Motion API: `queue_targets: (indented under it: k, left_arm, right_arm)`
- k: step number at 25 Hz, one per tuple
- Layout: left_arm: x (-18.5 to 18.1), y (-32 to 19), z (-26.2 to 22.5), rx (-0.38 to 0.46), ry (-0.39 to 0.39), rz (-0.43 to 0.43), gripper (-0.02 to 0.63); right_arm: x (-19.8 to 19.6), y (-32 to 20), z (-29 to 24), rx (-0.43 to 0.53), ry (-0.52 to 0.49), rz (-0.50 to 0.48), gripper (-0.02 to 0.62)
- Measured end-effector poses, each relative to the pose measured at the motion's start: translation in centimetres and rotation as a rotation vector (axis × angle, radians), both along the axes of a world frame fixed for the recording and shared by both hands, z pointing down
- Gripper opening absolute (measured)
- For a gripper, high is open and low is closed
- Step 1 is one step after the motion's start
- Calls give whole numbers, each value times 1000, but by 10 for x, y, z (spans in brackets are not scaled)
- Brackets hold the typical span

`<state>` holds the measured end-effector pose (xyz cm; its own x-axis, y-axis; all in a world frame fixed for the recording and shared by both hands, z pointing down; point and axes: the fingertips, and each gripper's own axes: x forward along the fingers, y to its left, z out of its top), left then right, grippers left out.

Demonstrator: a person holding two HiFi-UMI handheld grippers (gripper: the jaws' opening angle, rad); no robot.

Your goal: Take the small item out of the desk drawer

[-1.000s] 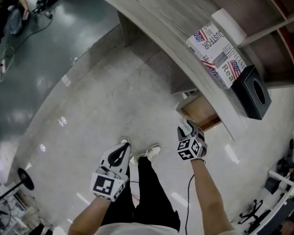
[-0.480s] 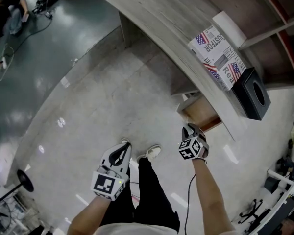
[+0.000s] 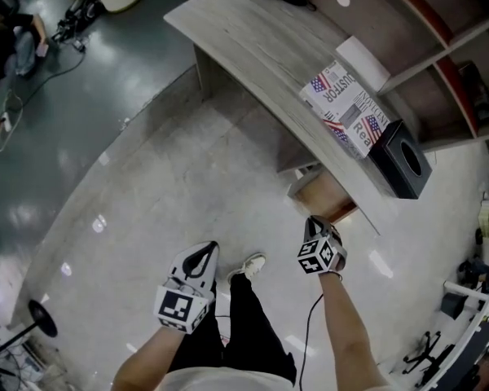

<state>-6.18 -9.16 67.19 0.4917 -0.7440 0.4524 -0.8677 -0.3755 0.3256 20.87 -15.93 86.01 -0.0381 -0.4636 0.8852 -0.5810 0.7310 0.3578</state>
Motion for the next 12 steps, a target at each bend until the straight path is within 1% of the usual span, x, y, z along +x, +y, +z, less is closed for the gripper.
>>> queue_targets:
  k: [4,8,12]
  left_arm:
    - [-3,-4,-31,28,5,15,18]
    - [-4,-9,-57,67,6,36,18]
    - [-5,-11,-84,129,7,56,18]
  right_arm:
    - [-4,0,-39,35,-23,31,37]
    - [-11,-1,-77,79,-68,69,33]
    - [-16,7,-117,124,-123,113,31]
